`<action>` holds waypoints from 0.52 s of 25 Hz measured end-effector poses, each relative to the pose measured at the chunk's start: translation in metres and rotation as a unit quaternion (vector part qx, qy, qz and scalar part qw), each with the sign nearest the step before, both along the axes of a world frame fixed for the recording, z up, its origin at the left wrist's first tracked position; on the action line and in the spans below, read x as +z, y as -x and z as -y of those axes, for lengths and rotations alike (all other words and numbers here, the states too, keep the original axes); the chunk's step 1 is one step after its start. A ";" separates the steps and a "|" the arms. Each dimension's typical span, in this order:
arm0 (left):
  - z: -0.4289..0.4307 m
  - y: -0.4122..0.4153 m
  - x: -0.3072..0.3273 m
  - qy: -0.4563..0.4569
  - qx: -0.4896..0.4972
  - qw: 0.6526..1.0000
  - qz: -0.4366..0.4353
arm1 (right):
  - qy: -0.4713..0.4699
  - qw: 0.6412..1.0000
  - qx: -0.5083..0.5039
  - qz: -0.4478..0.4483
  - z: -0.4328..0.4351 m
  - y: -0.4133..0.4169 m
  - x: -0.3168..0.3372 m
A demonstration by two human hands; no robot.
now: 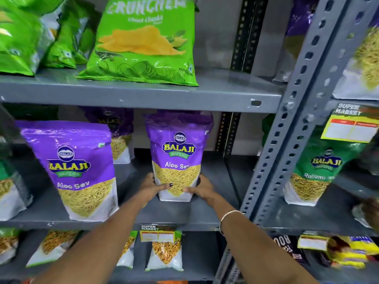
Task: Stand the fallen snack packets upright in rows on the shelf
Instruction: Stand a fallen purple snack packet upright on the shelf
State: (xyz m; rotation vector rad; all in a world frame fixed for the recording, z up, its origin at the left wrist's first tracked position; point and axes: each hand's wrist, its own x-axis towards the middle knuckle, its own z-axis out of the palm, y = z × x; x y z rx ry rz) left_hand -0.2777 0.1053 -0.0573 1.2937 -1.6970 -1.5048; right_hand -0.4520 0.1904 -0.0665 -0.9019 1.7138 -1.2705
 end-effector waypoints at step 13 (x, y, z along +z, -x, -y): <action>-0.071 -0.029 0.022 0.045 -0.021 0.994 0.100 | -0.034 0.998 -0.010 -0.055 -0.072 -0.031 0.013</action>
